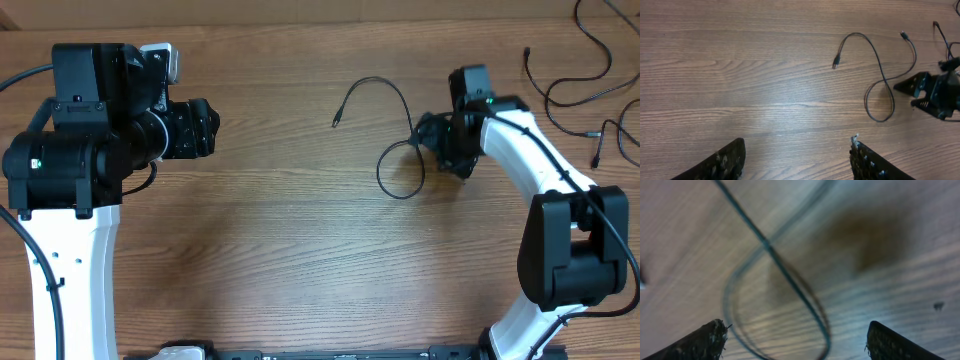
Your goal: Untangle cables
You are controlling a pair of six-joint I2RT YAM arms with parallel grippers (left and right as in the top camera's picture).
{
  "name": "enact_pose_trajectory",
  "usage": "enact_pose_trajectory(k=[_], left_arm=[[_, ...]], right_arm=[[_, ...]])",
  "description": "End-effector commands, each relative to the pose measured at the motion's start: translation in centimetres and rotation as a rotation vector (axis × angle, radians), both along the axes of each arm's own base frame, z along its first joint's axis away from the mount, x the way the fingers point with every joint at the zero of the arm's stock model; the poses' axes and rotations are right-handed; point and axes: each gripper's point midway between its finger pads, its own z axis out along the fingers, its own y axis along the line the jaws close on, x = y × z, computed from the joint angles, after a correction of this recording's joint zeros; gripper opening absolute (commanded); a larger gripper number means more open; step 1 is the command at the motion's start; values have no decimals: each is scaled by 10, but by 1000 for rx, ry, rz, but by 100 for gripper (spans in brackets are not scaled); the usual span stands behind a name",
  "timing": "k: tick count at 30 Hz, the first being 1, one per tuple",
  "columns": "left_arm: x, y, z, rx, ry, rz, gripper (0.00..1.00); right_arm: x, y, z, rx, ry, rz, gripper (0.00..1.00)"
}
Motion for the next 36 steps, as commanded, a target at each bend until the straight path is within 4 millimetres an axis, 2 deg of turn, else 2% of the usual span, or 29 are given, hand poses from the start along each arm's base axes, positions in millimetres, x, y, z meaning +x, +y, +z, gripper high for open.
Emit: enact_pose_trajectory(k=[1, 5, 12, 15, 18, 21, 22, 23, 24, 25, 32, 36], left_arm=[[-1, -3, 3, 4, -10, -22, 67], [-1, -3, 3, 3, -7, -22, 67], [-2, -3, 2, 3, -1, -22, 66], [-4, -3, 1, 3, 7, -22, 66], [-6, -3, -1, 5, 17, -21, 66], [-6, 0, -2, 18, 22, -11, 66], [-6, 0, -2, 18, 22, -11, 67], [-6, 0, -2, 18, 22, -11, 66], [-6, 0, -2, 18, 22, -11, 66], [-6, 0, -2, 17, 22, -11, 66], [-7, 0, -2, 18, 26, -11, 66], [-8, 0, -3, 18, 30, -11, 66]], right_arm=[[-12, 1, -15, -3, 30, -7, 87], [-17, 5, -27, -22, 25, 99, 82], [-6, 30, -56, -60, -107, 388, 79], [-6, 38, -69, -78, -164, 493, 75], [-12, 49, -80, -40, -201, 577, 59], [-19, 60, -90, 34, -220, 595, 59], [-21, 64, -93, 61, -226, 600, 54], [-23, 66, -96, 79, -229, 596, 44], [-24, 67, -100, 87, -228, 589, 17], [-25, 66, -102, 88, -220, 566, 4], [-23, 68, -100, 117, -199, 482, 4], [-18, 86, -79, 236, -241, 545, 4]])
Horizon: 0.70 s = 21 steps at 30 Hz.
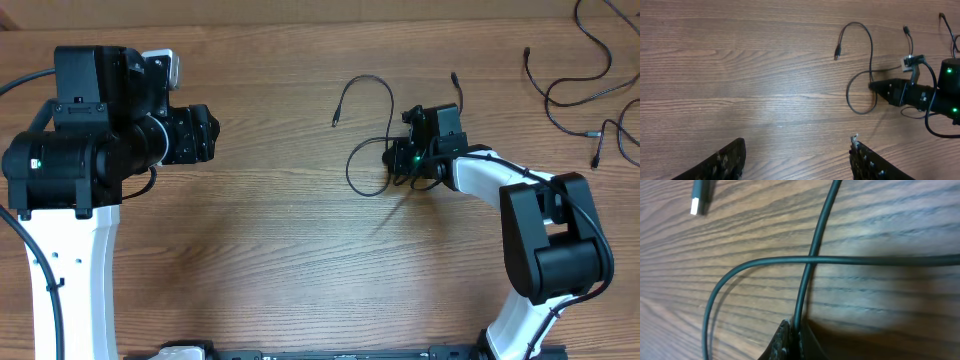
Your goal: Untangle cables
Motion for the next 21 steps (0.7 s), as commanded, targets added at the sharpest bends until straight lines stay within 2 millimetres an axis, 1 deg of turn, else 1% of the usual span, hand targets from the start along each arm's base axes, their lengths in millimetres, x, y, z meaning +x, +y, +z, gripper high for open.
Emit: enact_pose_trajectory(k=[1, 4, 6, 7, 9, 13, 14, 15, 18, 20, 21], left_arm=[[1, -1, 4, 13, -14, -14, 67], [1, -1, 4, 13, -14, -14, 66], [0, -1, 3, 13, -11, -14, 66], [-1, -1, 3, 13, -8, -14, 66], [-1, -1, 3, 14, -6, -14, 66], [-1, -1, 3, 14, -8, -14, 66], [-1, -1, 3, 14, -7, -14, 66], [-1, -1, 3, 14, -7, -14, 66], [-1, -1, 3, 14, -7, -14, 66], [-1, -1, 3, 14, -7, -14, 66], [-1, -1, 3, 14, -7, -14, 66]], right_arm=[[-30, 9, -22, 69, 141, 51, 4], [-14, 14, 7, 103, 88, 36, 4], [-1, 16, 36, 105, 17, 42, 4], [6, 17, 58, 113, -27, 44, 4], [15, 19, 95, 121, -92, 52, 4], [31, 17, 185, 120, -232, 50, 4], [33, 17, 210, 118, -277, 64, 4], [34, 17, 226, 116, -305, 67, 4], [36, 11, 289, 99, -408, 47, 4], [37, 4, 329, 62, -481, 34, 4], [37, 0, 343, 40, -510, 23, 4]])
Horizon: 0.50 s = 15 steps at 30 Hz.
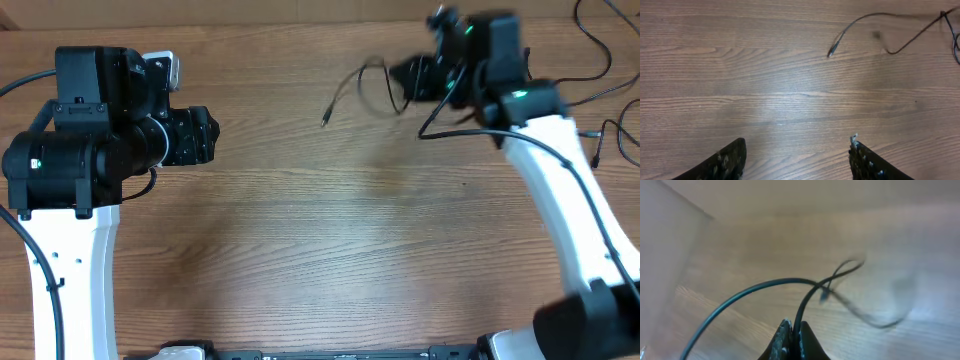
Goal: Untangle cables
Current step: 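Carry the cable to the top right pile and release it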
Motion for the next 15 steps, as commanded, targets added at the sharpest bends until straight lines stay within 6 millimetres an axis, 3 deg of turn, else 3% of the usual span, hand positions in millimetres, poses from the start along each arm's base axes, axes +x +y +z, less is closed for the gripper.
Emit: enact_pose_trajectory(k=[1, 5, 6, 9, 10, 15], left_arm=[[1, -1, 4, 14, -15, -14, 65], [1, -1, 4, 14, -14, -14, 65], [0, -1, 3, 14, -13, -14, 65], [1, -1, 4, 14, -16, -14, 65], [2, -1, 4, 14, -20, -14, 65], [3, 1, 5, 23, -24, -12, 65]], right_arm=[[2, -19, 78, -79, -178, -63, 4], [0, -51, 130, -173, -281, -167, 4], [-2, -67, 149, -213, -320, -211, 4], [-9, -101, 180, -279, -376, -306, 4], [-15, -126, 199, -302, -410, -358, 4], [-27, -201, 226, -346, -448, -534, 4]])
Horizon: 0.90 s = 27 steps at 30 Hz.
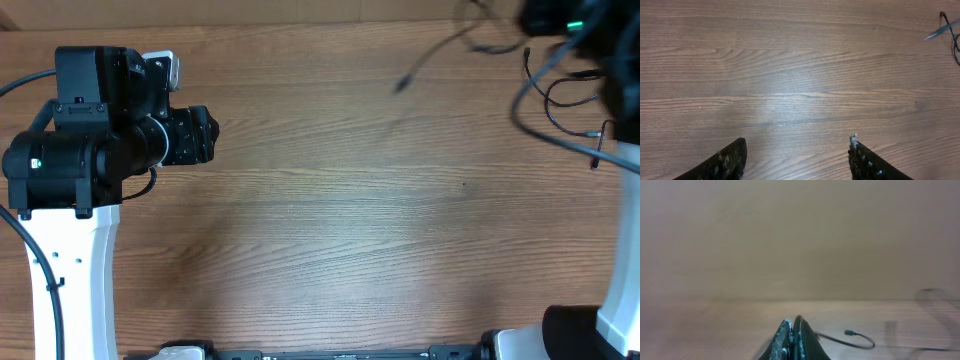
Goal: Untangle cables
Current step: 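Carry the cable to the top right pile and release it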
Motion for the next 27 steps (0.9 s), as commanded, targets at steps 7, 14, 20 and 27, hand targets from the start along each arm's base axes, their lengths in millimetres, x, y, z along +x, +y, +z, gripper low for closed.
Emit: enact_pose_trajectory(k=[7, 14, 20, 27], left_arm=[[3, 8, 3, 58, -20, 14, 65], [2, 12, 1, 78, -11, 29, 66], [0, 25, -2, 140, 0, 73, 64], [1, 25, -1, 141, -1, 73, 65]], right_arm=[[-53, -186, 43, -75, -107, -482, 4], [-99, -267, 54, -115, -143, -749, 4], [-129, -310, 62, -129, -179, -879, 4], [-158, -362, 57, -145, -180, -1007, 4]])
